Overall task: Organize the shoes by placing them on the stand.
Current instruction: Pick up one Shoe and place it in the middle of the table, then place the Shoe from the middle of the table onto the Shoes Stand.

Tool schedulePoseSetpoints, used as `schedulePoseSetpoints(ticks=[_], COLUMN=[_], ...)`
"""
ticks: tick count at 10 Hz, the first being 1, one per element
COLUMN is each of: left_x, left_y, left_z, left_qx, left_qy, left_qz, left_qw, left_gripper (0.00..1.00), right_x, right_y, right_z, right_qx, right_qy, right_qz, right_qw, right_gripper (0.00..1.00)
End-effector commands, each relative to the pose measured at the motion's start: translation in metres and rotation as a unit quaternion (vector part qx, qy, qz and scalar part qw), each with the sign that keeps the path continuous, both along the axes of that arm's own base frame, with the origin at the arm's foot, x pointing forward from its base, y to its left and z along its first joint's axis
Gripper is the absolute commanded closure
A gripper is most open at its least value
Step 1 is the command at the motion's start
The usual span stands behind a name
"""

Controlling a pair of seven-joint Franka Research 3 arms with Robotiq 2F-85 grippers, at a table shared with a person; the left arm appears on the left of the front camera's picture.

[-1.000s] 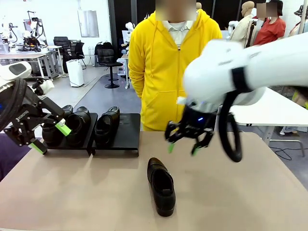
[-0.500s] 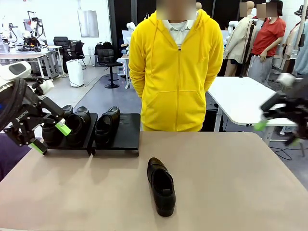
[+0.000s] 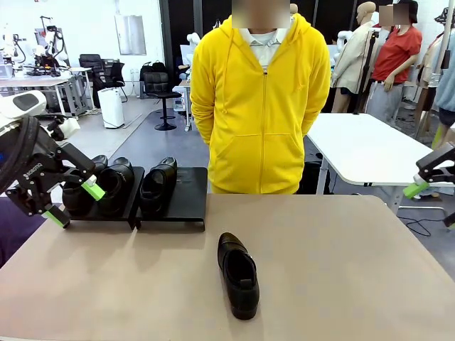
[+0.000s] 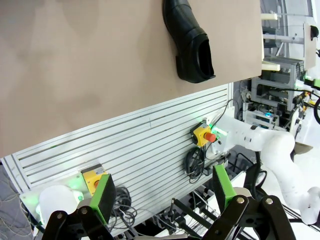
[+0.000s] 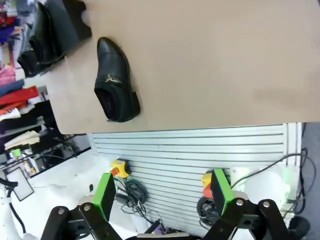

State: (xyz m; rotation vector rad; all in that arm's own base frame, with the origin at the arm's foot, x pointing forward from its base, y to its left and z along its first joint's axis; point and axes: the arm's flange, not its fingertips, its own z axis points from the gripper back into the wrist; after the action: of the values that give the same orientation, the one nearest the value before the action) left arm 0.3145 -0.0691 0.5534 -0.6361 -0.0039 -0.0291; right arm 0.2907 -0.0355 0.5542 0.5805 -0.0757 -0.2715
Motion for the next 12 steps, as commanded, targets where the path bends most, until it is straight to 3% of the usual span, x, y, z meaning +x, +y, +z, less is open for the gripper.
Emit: schedulePoseSetpoints(ticks=[1,12], left_x=[-0.0004,0.0000], left_y=[0.0013,0.0000], left_z=[0.0004,0.0000], left_qx=[-0.011,0.000], left_qy=[-0.004,0.000], left_qz=[-0.008,0.000], left_qw=[1.000,1.000], left_gripper=[0.00,0.00], right_x=[0.0007,0.0007], right_y=[0.0029,0.0029], right_z=[0.0089,0.0089], right_qx=[-0.002,-0.002], right_qy=[0.000,0.000], right_qz=[0.008,0.008], right_qw=[1.000,1.000], right_gripper=[0.00,0.00])
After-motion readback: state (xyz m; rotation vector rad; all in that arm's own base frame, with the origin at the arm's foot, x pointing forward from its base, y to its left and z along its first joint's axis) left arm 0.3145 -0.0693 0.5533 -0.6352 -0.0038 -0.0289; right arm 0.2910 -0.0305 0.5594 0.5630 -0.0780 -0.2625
